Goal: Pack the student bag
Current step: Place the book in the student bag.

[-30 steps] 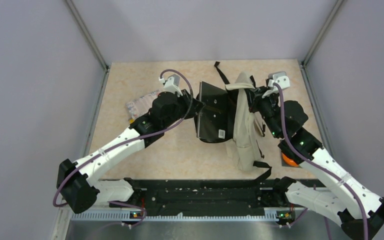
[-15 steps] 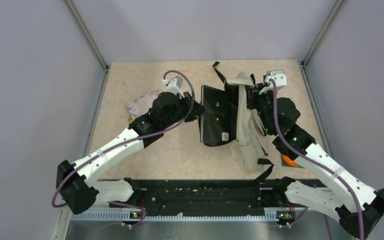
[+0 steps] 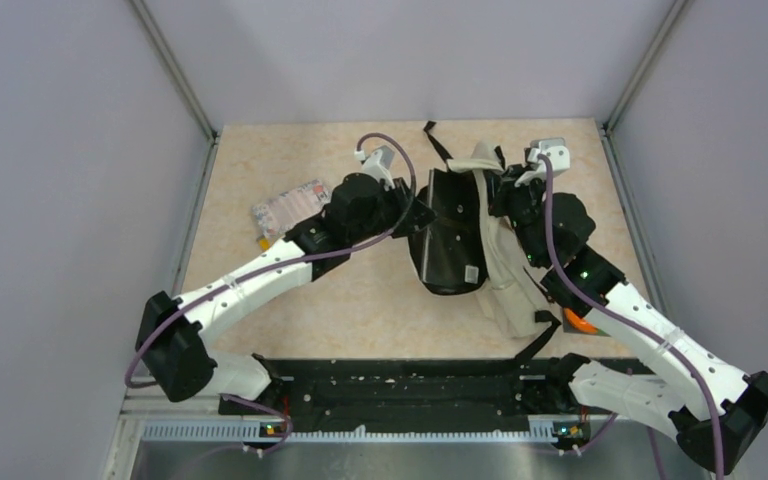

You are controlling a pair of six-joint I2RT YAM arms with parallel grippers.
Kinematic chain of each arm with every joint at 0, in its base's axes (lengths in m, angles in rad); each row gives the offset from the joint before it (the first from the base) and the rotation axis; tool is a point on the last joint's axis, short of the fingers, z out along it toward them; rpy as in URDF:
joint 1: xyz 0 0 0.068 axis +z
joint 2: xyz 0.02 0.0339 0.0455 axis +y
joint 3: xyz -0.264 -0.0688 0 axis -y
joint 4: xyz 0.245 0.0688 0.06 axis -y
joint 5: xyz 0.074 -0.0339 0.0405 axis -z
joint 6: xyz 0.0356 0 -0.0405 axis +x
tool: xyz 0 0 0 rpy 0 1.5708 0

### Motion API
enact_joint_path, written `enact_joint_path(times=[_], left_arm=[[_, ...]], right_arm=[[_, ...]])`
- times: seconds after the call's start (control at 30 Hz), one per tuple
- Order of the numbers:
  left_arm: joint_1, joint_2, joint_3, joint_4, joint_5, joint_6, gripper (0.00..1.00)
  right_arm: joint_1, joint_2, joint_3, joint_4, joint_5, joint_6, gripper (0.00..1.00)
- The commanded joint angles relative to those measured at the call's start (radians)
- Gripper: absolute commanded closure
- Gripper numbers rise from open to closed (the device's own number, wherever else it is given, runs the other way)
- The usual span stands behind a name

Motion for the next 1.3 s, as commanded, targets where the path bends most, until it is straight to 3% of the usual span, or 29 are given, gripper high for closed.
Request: enact_joint_path(times=[0.0, 0.47, 0.73, 0.8, 0.83, 0.87, 0.97, 1.1, 1.27], left_arm=[[-0.033, 0.053, 0.100, 0.213, 0.141, -0.080, 1.00], [-0.050, 0.239, 0.199, 0.467, -0.121, -0.095, 1.00], [-0.050, 0.360, 0.224, 0.537, -0.144, -0.064, 0.99], [-0.049, 0.378, 0.240, 0.513, -0.104, -0.054, 0.78], [-0.049, 0.381, 0.255, 0.484, -0.073, -0.031, 0.54], [-0.049, 0.381, 0.275, 0.438, -0.046, -0.008, 0.42], [-0.049, 0.349, 0.309, 0.307, -0.015, 0.072, 0.23], [-0.049, 0.233, 0.243, 0.229, -0.030, 0.154, 0.11], [-0.049, 0.080, 0.155, 0.011, -0.135, 0.240, 0.09]], right_arm=[[0.002, -0.017, 0.059, 0.176, -0.018, 0.042, 1.00], [0.003, 0.011, 0.032, 0.164, -0.114, 0.070, 1.00], [0.002, -0.005, 0.015, 0.149, -0.126, 0.072, 1.00], [0.002, -0.010, 0.014, 0.143, -0.118, 0.067, 1.00], [0.002, -0.013, 0.013, 0.141, -0.110, 0.066, 1.00], [0.002, -0.016, 0.014, 0.138, -0.096, 0.063, 1.00], [0.002, -0.027, 0.009, 0.137, -0.056, 0.055, 1.00], [0.002, -0.045, -0.003, 0.144, -0.016, 0.047, 1.00], [0.002, -0.055, -0.006, 0.147, 0.000, 0.033, 1.00]])
